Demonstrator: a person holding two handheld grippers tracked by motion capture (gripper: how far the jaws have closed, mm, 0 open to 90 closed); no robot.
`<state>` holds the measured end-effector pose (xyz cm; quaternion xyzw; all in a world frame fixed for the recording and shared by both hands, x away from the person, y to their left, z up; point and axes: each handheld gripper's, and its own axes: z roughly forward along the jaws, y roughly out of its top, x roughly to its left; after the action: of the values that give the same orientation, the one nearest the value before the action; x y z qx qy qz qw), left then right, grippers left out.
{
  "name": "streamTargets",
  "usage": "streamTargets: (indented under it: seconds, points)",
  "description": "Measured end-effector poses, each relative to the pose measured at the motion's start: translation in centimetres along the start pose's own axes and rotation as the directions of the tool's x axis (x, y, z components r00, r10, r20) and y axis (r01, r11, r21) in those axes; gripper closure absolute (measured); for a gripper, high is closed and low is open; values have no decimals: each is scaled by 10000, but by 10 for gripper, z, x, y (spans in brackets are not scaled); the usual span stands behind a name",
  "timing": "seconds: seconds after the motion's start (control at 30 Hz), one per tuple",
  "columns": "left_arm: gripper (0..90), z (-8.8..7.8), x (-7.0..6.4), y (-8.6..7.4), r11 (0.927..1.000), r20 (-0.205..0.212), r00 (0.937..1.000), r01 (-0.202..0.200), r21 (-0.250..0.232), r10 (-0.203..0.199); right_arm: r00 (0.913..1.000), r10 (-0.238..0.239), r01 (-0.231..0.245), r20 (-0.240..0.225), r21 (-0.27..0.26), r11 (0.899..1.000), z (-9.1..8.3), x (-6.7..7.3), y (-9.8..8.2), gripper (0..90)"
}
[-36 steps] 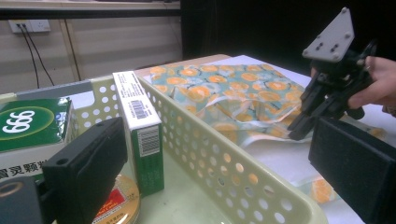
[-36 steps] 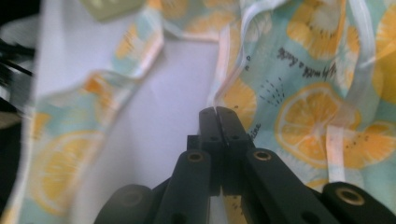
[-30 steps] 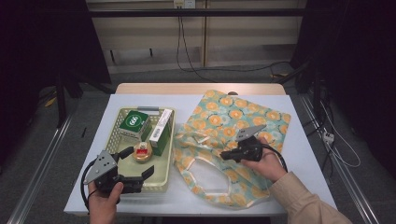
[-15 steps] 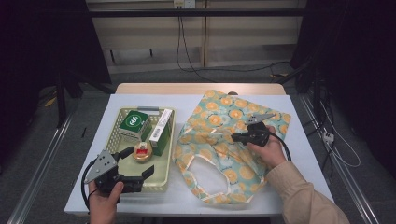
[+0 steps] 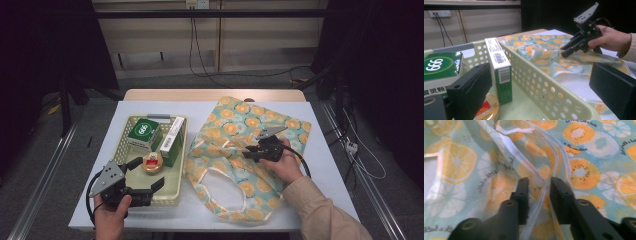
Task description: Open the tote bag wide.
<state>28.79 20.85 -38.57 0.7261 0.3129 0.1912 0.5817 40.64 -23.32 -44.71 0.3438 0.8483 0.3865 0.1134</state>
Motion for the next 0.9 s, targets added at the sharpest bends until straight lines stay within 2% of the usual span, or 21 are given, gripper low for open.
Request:
streamTargets:
  seconds: [0.1, 0.13, 0.27, 0.4, 0.47, 0.57, 0.73, 0.8, 0.9]
  points:
    - [43, 0, 0, 0, 10000, 0, 10000, 1, 6, -1, 9996, -195, 191, -183, -242, 9995, -2, 8, 1, 490]
    - [43, 0, 0, 0, 10000, 4, 10000, -3, 19, 3, 9992, -249, 241, -326, -238, 9994, -2, 11, 1, 455]
    - [43, 1, 0, 0, 10000, -4, 10000, -8, 39, 8, 9978, -573, 574, -329, 12, 9983, -1, 23, -3, 325]
    - [43, 1, 0, 0, 10000, -6, 10000, -4, 49, 4, 9943, -1056, 1061, -122, 423, 9935, 6, 31, -7, 276]
    - [43, 1, 0, 0, 10000, -2, 10000, -10, 33, 10, 9924, -1217, 1225, -165, 590, 9907, 10, 32, -9, 273]
    - [43, 1, 0, 0, 10000, -29, 10000, 19, 46, -19, 9939, -1100, 1105, -118, 523, 9925, 11, 31, -8, 341]
    - [43, 1, 0, -1, 10000, -13, 10000, 16, 50, -16, 9963, -860, 861, -34, 531, 9949, 10, 21, -6, 518]
    - [43, 1, 1, -1, 10000, -13, 10000, 6, 60, -6, 9958, -905, 895, 138, 609, 9941, 9, 19, -5, 577]
    - [43, 1, 1, 0, 10000, -14, 10000, 8, 52, -8, 9950, -999, 992, 77, 628, 9931, 10, 17, -3, 699]
